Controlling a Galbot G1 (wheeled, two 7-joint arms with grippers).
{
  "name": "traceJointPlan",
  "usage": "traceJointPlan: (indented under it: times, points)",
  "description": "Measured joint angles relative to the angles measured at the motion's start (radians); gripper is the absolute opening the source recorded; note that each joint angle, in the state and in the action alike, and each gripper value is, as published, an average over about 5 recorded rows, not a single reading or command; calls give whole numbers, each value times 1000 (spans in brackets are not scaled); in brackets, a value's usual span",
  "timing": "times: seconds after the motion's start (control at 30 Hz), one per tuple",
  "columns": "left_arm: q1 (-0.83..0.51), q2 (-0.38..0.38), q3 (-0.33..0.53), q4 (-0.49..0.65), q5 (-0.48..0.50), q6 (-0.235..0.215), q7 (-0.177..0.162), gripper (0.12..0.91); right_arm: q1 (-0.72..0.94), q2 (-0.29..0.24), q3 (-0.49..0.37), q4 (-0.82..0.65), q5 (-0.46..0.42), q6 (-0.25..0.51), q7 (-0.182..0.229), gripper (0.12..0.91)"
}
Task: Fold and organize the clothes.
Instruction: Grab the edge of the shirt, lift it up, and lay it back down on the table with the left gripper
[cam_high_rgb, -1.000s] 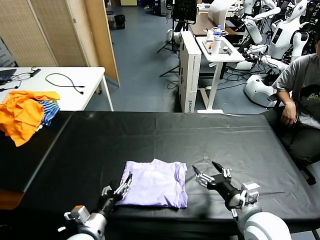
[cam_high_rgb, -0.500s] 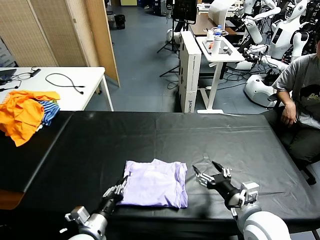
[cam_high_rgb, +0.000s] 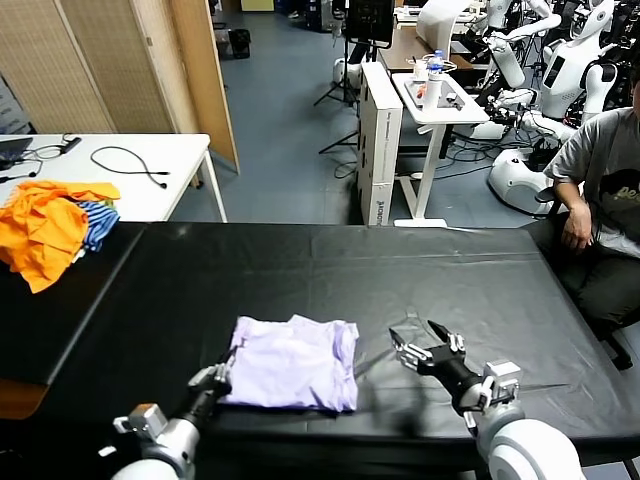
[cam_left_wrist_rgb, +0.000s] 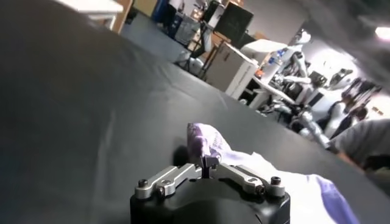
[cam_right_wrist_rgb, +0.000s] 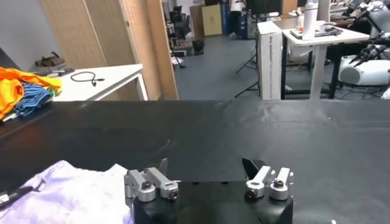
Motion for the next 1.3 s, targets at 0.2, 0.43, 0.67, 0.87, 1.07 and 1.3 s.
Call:
traceJointPlan:
  times: [0.2, 0.43, 0.67, 0.87, 1.07, 1.3]
  points:
    - [14, 144, -92, -22, -3, -6, -8, 161, 8, 7, -7, -26, -10, 8, -1, 907]
    - [62, 336, -266, -39, -91, 4, -33, 161, 23, 19, -25, -58, -13, 17, -6, 907]
    - [129, 461, -427, -79, -116, 13, -57, 161, 25, 26, -36, -80, -15, 25, -13, 907]
    - [130, 428, -437, -168, -130, 69, -119, 161, 14, 36, -31, -84, -25, 31, -16, 907]
    - [69, 315, -253, -271, -112, 116, -180, 161, -11, 49, -22, -68, -53, 29, -17, 907]
    - [-8, 174, 62, -276, -39, 137, -216, 161, -34, 37, 9, -59, -56, 26, -19, 907]
